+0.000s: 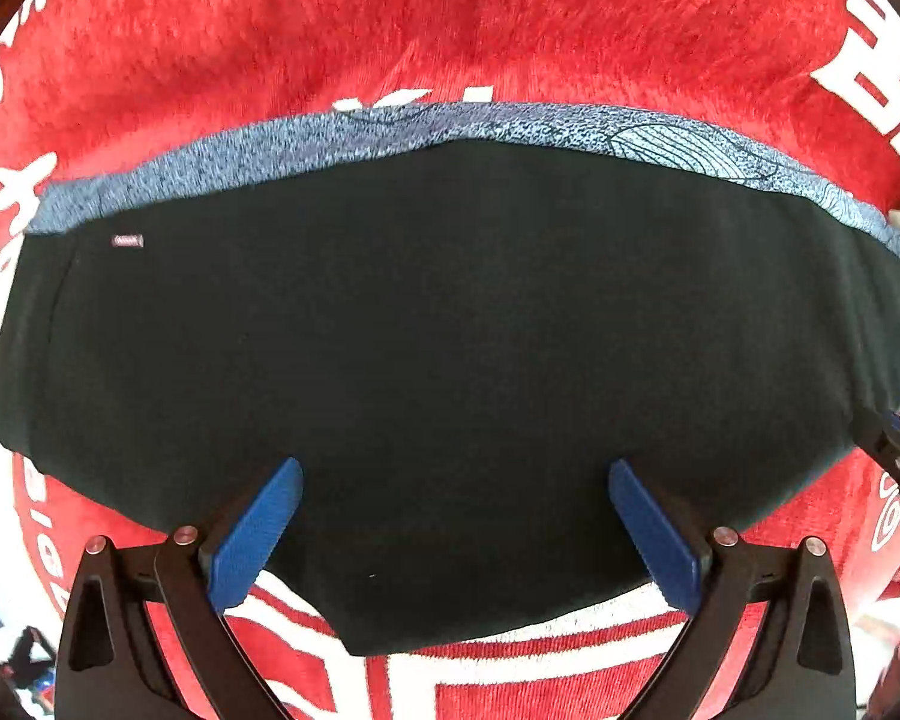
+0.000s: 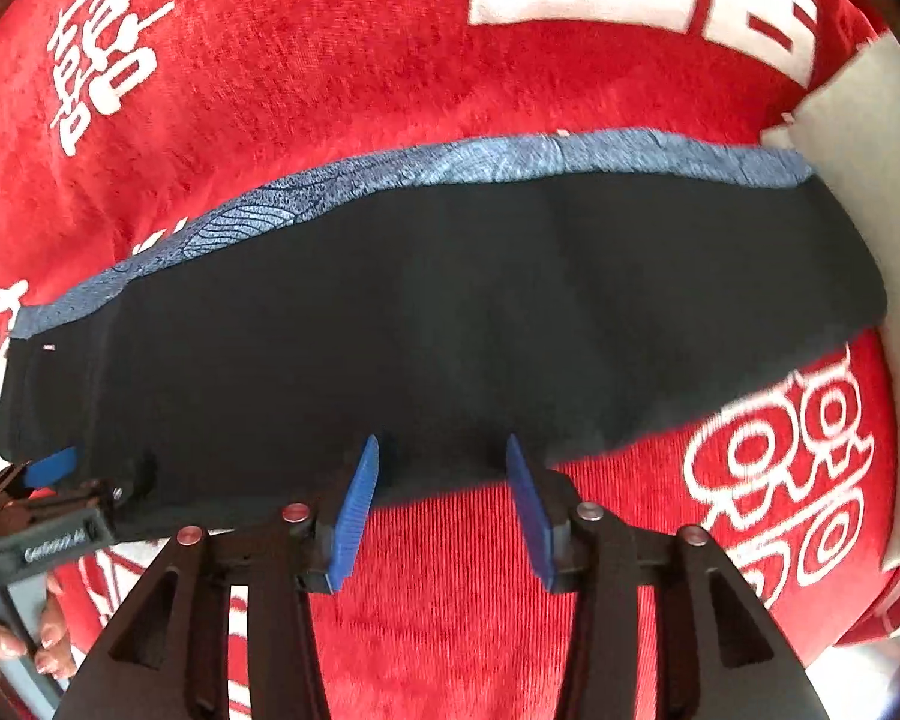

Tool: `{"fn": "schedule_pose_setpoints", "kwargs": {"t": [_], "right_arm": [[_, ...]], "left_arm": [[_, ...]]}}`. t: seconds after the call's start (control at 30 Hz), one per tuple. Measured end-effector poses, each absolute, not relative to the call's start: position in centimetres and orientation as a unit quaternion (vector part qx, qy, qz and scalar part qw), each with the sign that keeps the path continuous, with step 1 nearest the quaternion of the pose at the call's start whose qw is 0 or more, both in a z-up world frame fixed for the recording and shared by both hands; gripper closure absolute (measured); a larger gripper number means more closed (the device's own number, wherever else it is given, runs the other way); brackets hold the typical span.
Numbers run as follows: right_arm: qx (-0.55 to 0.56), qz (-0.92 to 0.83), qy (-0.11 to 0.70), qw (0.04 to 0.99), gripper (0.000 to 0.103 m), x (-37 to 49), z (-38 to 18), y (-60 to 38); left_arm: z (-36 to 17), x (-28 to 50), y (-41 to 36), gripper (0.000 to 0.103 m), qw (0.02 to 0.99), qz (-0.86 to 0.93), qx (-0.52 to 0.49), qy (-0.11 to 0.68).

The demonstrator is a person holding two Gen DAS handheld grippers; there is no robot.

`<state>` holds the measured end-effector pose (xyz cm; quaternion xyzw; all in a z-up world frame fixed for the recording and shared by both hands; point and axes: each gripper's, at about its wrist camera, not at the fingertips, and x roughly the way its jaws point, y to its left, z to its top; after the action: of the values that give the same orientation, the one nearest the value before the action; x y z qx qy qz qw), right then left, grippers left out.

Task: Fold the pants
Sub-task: 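Fold the striped edge over with both tools and release, then close the right tool on the trouser end beside the cushion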

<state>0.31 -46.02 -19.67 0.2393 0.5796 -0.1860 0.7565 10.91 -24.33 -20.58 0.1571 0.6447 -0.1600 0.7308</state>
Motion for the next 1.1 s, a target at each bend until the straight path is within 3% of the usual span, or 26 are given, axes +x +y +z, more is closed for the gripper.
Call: {"fn": "schedule_pose_setpoints", "kwargs": {"t": [0.6, 1.1], "right_arm": [[0.325, -0.196, 0.6, 0.704, 0.049, -8.9, -19.2, -48.6], [0.405, -0.167, 0.544, 0.716, 0.046, -13.4, -18.1, -57.2]], "left_arm": [[-16.2, 5.4, -29.6, 0.0, 0.714, -0.173, 0.206, 0.646], [-16.6, 4.0, -37.9, 0.0, 0.707, -0.204, 0.228, 0.637]]}}
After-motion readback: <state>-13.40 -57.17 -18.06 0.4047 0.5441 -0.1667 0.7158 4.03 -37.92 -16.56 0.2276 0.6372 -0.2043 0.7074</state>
